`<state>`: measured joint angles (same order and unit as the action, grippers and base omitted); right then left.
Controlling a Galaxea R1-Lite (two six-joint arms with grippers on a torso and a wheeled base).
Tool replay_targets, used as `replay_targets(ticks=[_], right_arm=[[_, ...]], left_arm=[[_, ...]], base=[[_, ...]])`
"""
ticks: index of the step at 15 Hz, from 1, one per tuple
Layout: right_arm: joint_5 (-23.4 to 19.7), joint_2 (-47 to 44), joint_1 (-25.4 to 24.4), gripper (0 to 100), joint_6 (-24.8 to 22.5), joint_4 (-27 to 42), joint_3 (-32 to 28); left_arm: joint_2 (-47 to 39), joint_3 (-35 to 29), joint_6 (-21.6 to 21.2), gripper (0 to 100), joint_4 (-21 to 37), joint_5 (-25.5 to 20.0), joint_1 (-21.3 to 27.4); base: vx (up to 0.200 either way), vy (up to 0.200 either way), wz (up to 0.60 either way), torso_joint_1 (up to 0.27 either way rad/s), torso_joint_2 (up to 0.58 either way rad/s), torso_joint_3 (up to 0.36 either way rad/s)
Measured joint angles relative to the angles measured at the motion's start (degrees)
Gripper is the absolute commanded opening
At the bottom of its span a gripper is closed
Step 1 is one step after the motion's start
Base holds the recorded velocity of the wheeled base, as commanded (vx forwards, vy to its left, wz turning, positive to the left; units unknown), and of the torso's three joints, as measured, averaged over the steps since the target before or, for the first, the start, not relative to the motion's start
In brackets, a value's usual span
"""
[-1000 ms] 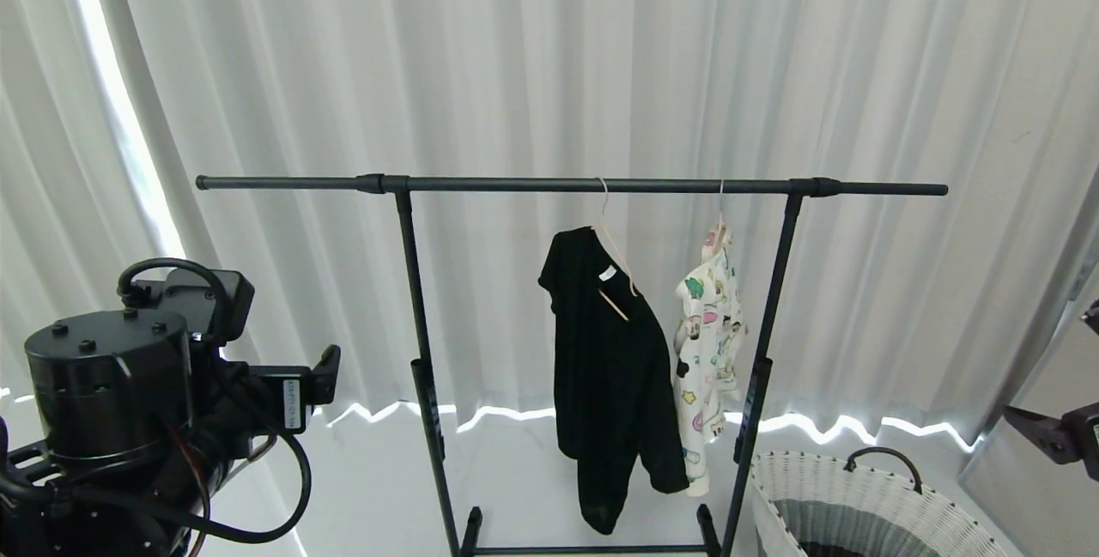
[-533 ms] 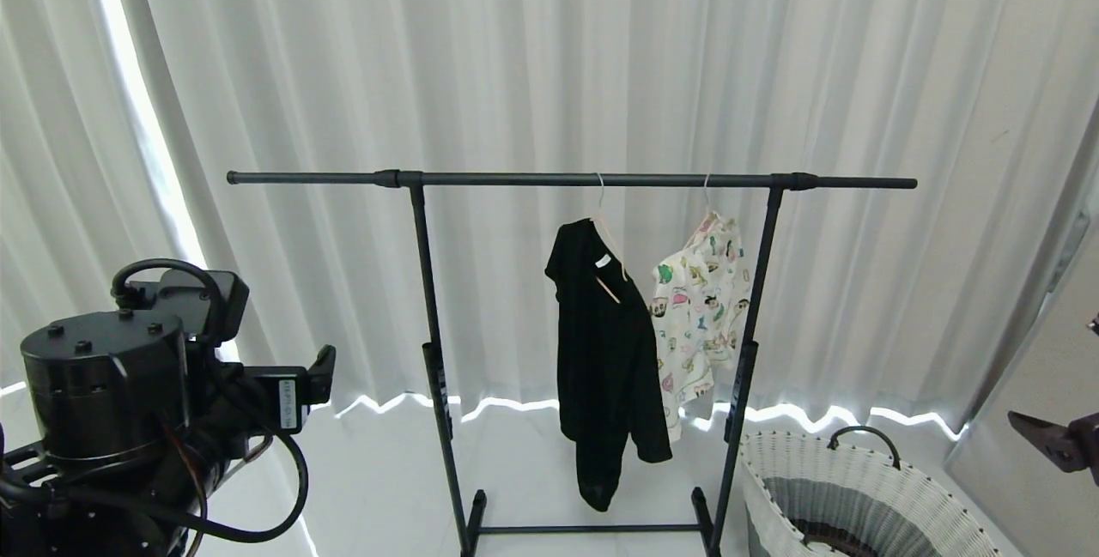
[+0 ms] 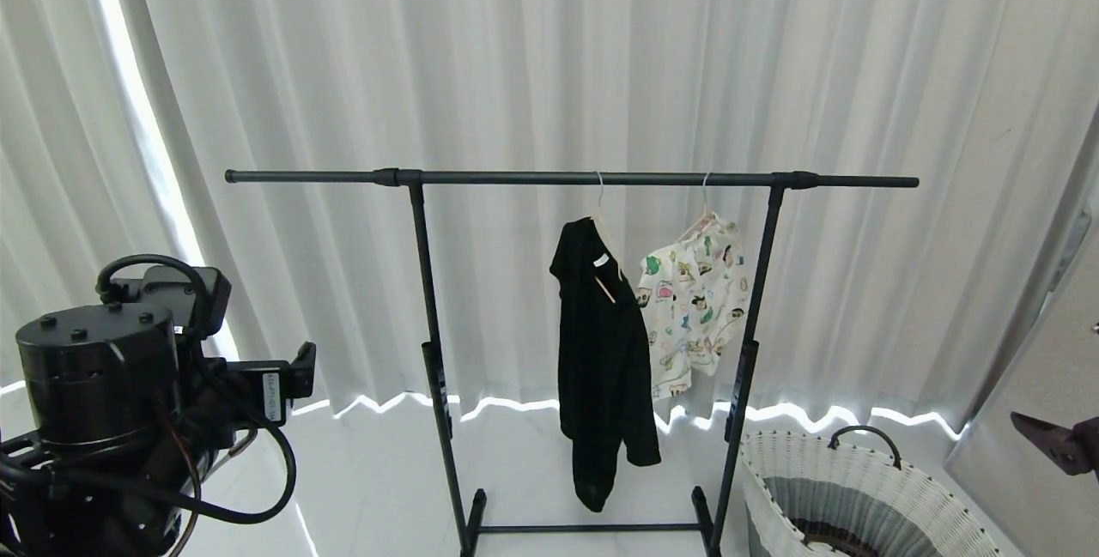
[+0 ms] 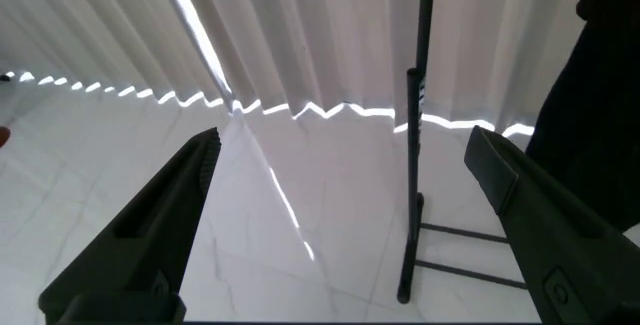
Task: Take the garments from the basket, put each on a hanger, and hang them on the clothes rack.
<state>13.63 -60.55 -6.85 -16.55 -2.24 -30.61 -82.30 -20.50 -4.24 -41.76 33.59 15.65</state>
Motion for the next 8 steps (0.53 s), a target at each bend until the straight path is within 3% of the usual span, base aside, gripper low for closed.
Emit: replay_targets(ticks=[8], right_arm=[[-0.04,3.55,0.88,100,-0.02,0.2,2.41]], left_arm=[[5.79,0.85,-2.79,100,0.11,-0.37,-7.95]], base=[[0.0,0.0,0.0,-0.226,0.5,0.272]])
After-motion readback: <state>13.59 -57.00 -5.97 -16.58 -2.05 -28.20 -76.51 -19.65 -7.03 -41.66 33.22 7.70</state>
